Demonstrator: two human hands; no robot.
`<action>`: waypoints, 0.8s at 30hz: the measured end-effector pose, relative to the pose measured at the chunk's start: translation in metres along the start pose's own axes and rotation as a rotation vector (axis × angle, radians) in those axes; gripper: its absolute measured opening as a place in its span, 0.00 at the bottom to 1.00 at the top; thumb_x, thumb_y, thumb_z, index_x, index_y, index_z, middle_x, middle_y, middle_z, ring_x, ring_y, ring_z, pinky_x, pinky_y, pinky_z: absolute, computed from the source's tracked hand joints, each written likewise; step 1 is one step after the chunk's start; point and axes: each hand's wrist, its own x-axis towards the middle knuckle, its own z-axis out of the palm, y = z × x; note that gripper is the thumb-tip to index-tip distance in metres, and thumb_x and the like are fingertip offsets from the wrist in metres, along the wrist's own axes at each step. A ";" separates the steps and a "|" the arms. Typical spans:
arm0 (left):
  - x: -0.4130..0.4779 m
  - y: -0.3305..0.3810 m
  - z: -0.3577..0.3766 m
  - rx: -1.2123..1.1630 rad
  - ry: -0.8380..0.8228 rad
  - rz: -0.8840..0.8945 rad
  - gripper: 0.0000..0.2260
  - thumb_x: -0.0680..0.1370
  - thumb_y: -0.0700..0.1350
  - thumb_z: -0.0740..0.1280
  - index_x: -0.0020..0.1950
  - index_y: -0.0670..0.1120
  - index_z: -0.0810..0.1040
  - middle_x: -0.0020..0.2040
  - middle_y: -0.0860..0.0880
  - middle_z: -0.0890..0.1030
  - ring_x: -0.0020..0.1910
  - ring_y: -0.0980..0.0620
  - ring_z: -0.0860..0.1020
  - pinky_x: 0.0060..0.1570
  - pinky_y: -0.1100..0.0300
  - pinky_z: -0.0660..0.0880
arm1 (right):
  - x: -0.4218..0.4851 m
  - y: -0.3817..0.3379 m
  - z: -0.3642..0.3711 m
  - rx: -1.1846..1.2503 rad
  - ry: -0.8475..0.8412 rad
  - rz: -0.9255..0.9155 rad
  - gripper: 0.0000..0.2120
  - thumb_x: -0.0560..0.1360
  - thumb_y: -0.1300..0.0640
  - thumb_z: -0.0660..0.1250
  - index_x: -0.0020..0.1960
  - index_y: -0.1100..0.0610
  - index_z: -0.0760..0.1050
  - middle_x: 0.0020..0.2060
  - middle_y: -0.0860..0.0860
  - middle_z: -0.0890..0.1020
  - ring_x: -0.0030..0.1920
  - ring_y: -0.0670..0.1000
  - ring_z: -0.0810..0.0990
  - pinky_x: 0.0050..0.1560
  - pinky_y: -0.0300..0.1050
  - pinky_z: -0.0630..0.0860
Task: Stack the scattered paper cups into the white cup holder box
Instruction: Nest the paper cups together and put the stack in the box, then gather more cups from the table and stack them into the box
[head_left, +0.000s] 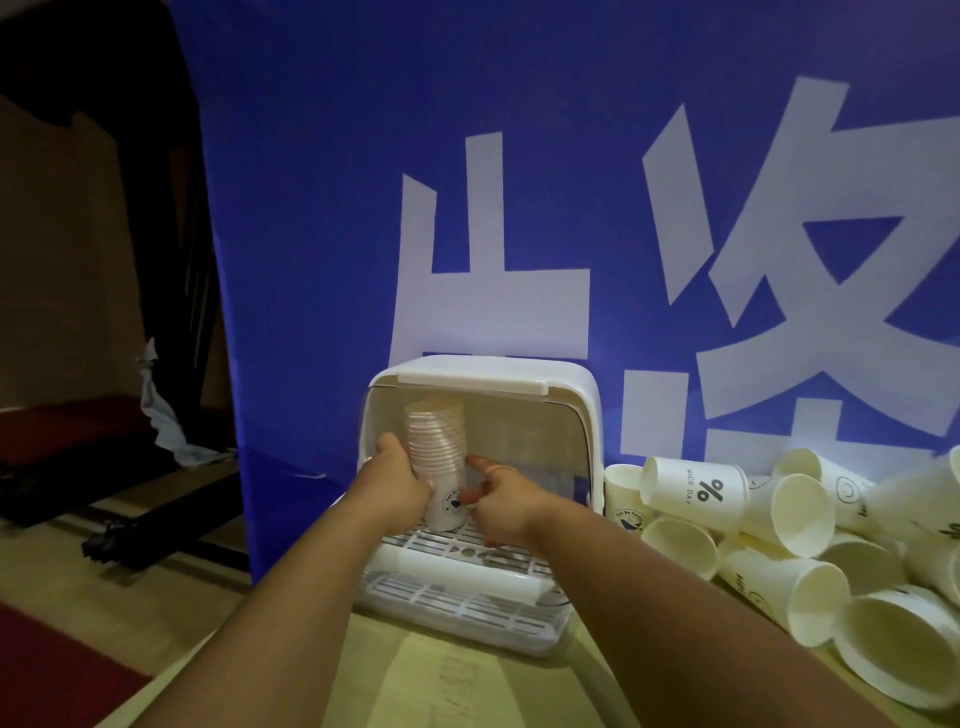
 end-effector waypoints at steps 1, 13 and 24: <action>0.000 0.000 0.000 0.015 0.001 0.004 0.16 0.80 0.45 0.69 0.62 0.47 0.66 0.54 0.44 0.79 0.51 0.44 0.81 0.52 0.45 0.81 | 0.002 0.002 0.000 -0.025 -0.007 0.002 0.35 0.80 0.70 0.58 0.82 0.50 0.53 0.69 0.59 0.76 0.64 0.59 0.77 0.54 0.45 0.78; 0.005 -0.004 0.007 0.095 -0.020 0.061 0.11 0.81 0.39 0.65 0.53 0.54 0.80 0.62 0.48 0.80 0.58 0.46 0.79 0.59 0.52 0.78 | 0.008 0.007 0.005 -0.270 -0.086 0.050 0.31 0.80 0.69 0.57 0.81 0.54 0.57 0.76 0.54 0.68 0.75 0.56 0.67 0.74 0.46 0.63; -0.030 0.014 0.001 0.265 0.494 0.202 0.08 0.78 0.44 0.65 0.39 0.50 0.74 0.37 0.53 0.77 0.35 0.53 0.74 0.34 0.57 0.70 | -0.027 -0.019 -0.011 -0.477 0.346 -0.152 0.08 0.76 0.57 0.64 0.50 0.49 0.81 0.46 0.48 0.82 0.46 0.52 0.81 0.50 0.54 0.83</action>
